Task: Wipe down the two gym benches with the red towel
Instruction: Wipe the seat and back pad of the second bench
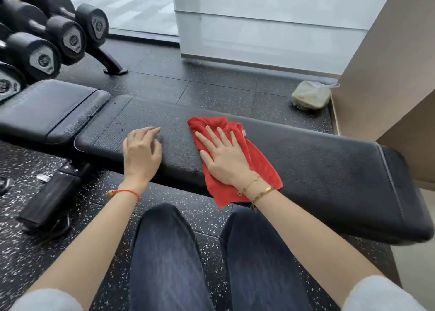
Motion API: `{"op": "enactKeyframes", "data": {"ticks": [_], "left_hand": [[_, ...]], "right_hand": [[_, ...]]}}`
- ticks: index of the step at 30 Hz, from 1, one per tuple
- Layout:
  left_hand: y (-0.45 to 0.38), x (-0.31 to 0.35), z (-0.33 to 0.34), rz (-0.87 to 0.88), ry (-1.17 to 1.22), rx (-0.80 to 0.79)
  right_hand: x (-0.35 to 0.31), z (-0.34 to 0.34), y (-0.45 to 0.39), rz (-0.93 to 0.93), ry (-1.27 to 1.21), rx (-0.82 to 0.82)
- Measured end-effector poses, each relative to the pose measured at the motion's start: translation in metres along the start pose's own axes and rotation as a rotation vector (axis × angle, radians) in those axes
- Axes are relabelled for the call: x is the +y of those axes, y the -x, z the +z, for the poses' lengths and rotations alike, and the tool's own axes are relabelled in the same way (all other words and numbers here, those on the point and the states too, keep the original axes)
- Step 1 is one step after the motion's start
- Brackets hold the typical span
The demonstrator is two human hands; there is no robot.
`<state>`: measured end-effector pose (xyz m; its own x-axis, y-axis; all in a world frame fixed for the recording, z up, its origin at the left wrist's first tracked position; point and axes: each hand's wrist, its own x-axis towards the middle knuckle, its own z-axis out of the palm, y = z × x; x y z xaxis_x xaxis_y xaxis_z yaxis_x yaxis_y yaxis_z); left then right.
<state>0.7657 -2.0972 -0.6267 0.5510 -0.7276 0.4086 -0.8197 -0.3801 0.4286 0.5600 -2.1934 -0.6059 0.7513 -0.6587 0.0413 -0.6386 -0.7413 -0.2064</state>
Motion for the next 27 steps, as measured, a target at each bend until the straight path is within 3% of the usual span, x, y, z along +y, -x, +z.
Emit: {"op": "enactKeyframes", "data": {"ticks": [4, 12, 19, 23, 27], "left_hand": [[-0.005, -0.008, 0.009, 0.016, -0.023, -0.018], [-0.003, -0.007, 0.012, 0.01, -0.04, 0.011], [-0.003, -0.01, 0.014, 0.02, -0.094, -0.017], [-0.002, -0.009, 0.012, 0.024, -0.099, -0.03], [-0.002, -0.007, 0.011, 0.014, -0.089, -0.029]], "right_hand": [[0.005, 0.006, 0.012, -0.05, -0.008, 0.016], [-0.021, 0.004, -0.082, 0.21, -0.008, 0.0], [-0.04, 0.012, -0.021, 0.009, 0.017, 0.038], [-0.01, 0.006, -0.012, 0.067, -0.012, 0.03], [-0.007, 0.003, -0.057, 0.16, -0.013, 0.018]]}}
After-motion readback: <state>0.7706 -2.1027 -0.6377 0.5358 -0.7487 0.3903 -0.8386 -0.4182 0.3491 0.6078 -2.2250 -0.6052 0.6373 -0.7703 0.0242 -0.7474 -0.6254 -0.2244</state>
